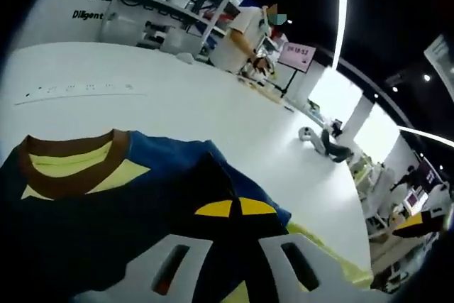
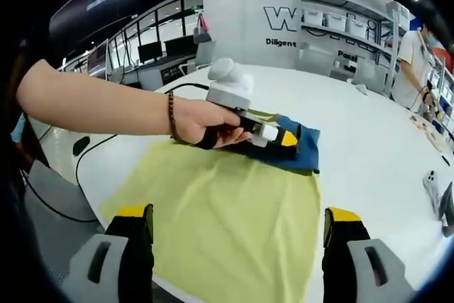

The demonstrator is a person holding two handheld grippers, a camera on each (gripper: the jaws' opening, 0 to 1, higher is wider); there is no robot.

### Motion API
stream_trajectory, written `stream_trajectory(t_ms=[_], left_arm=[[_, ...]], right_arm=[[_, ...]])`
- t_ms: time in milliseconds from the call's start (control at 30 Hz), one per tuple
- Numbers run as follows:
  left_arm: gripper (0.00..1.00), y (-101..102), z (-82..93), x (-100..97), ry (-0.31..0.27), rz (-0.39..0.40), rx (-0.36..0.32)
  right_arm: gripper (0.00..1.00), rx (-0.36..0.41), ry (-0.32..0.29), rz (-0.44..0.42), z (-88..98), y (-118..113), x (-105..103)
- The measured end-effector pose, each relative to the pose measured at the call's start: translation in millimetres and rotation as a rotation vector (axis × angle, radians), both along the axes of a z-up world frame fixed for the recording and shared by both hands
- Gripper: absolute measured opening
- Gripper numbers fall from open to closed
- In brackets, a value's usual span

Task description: Fold the garment on the visible template until the final outline fits inside the template.

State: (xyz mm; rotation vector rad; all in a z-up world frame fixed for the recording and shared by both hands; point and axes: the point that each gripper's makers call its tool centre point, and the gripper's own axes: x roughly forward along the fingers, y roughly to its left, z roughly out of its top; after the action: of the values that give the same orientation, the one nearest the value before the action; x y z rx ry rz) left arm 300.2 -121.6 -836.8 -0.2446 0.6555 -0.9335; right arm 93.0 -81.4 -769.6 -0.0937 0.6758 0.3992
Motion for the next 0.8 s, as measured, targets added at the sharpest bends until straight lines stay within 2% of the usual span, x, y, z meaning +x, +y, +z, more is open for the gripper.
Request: stream_trajectory(t_ms=[67,200,467,500,600,767,800], left_arm=[[0.0,-3,1.0,0.3,-0.002,-0.003,-0.005],[0.0,-12,2.0,-1.6,-0.025,-0.025,0.026],[0.0,-18,-8.3,-5.7,-0.043,-0.056,0.067],[0.02,-20,-6.6,-7.8,-0.051,-0.071,0.059],[0.12,-24,7.5,-14.6,-0.128,-0.115,0.045],[0.12,-16,12.9,-16.5,-0.125,-0.119,0.046],[0.12,-9,18.1,-18.4,-0.132,-0.107,0.043]], right_arm=[[0.99,0.0,-0.002,-0.001,0.6,0,1],[0.99,0.001,-0.008,-0.011,2.4,-2,2],[0.99,-0.003,-0.008,-0.014,2.9,-5,4],[0.99,-0.004,-0.009,-0.013,3.4,-4,4],[0.99,0.003,-0.011,-0.012,3.0,-4,4],[0.99,0.004,-0.013,-0.017,2.1,-5,5],[0.99,0.004,-0.013,-0.017,2.1,-5,5]])
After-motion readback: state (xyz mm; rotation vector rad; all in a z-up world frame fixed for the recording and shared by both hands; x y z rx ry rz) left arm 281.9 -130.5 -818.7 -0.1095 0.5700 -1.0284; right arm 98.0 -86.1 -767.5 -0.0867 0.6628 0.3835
